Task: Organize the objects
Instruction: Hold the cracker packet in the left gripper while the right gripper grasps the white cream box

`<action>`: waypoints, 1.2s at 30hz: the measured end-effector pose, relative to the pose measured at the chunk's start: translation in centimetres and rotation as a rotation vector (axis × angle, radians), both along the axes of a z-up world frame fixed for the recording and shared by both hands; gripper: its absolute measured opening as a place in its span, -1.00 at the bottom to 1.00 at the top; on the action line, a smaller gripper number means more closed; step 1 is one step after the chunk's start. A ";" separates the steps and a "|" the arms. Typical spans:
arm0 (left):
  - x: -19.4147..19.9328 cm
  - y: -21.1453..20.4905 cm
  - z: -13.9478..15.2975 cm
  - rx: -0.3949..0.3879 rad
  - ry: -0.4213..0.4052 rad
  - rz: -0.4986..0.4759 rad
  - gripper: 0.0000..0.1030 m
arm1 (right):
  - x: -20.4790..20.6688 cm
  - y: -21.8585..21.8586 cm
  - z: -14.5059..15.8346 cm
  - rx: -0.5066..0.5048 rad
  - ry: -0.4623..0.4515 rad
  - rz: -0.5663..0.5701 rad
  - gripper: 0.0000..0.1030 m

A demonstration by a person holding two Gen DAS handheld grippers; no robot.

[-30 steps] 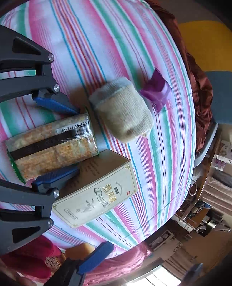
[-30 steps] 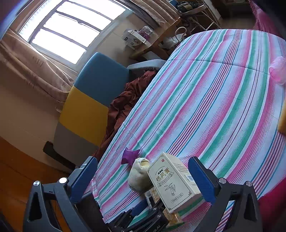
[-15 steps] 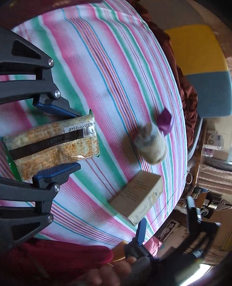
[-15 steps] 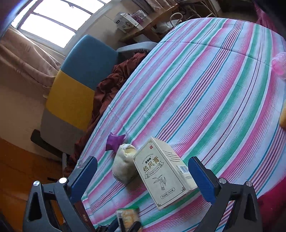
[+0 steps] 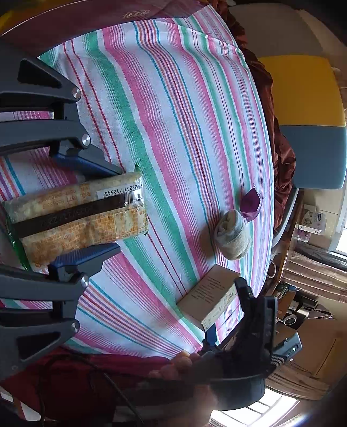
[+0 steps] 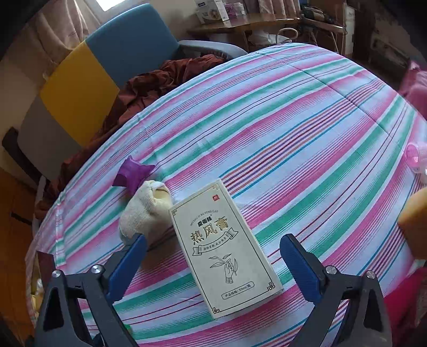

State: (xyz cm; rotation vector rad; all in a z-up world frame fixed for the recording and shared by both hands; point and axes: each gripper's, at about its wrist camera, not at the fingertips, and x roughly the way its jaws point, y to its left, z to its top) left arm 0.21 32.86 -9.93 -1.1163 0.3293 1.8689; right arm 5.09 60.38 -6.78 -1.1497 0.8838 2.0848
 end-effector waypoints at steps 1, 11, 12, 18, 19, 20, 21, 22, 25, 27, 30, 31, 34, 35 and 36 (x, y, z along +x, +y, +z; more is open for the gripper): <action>-0.1 0.0 -0.1 0.005 -0.005 0.000 -0.02 | -0.3 -0.2 -0.2 0.004 -0.018 0.019 0.73; -0.9 -1.2 -0.3 0.087 -0.078 0.016 -0.02 | -3.0 -3.1 -2.6 0.092 -0.249 0.196 0.01; -0.9 -1.3 -0.3 0.090 -0.082 0.014 -0.02 | -2.9 -3.1 -2.7 0.089 -0.252 0.198 0.02; 0.1 -0.6 -0.1 0.048 -0.042 -0.002 0.11 | -2.5 -2.8 -2.5 0.074 -0.242 0.191 0.05; 0.6 -0.4 -0.1 0.028 -0.016 -0.014 0.20 | -2.4 -2.7 -2.5 0.073 -0.242 0.191 0.06; 1.1 -0.2 -0.1 0.014 0.001 -0.026 0.32 | -2.4 -2.7 -2.5 0.068 -0.239 0.192 0.07; 1.6 0.1 -0.1 -0.004 0.024 -0.043 0.38 | -2.3 -2.7 -2.4 0.066 -0.237 0.195 0.12; 2.0 0.4 -0.2 -0.020 0.047 -0.053 0.42 | -2.3 -2.7 -2.4 0.068 -0.239 0.197 0.14; 2.8 0.7 -0.4 -0.047 0.106 -0.060 0.42 | -2.2 -2.7 -2.3 0.064 -0.236 0.203 0.21; 3.0 0.6 -0.5 -0.048 0.118 -0.063 0.42 | -2.0 -2.6 -2.3 0.054 -0.230 0.205 0.30; 3.0 0.4 -0.4 -0.047 0.112 -0.059 0.42 | -1.8 -2.4 -2.2 0.025 -0.217 0.206 0.53; 2.8 0.3 -0.3 -0.052 0.108 -0.056 0.42 | -1.7 -2.3 -2.2 0.019 -0.217 0.204 0.56; 2.9 0.3 -0.3 -0.075 0.141 -0.043 0.18 | -1.3 -2.1 -2.0 0.013 -0.209 0.196 0.57; 2.8 0.2 -0.3 -0.072 0.148 -0.035 0.07 | -1.2 -2.1 -2.0 0.018 -0.211 0.195 0.56; 2.6 0.0 -0.3 -0.063 0.147 -0.025 0.02 | -1.2 -2.2 -1.9 0.031 -0.219 0.197 0.53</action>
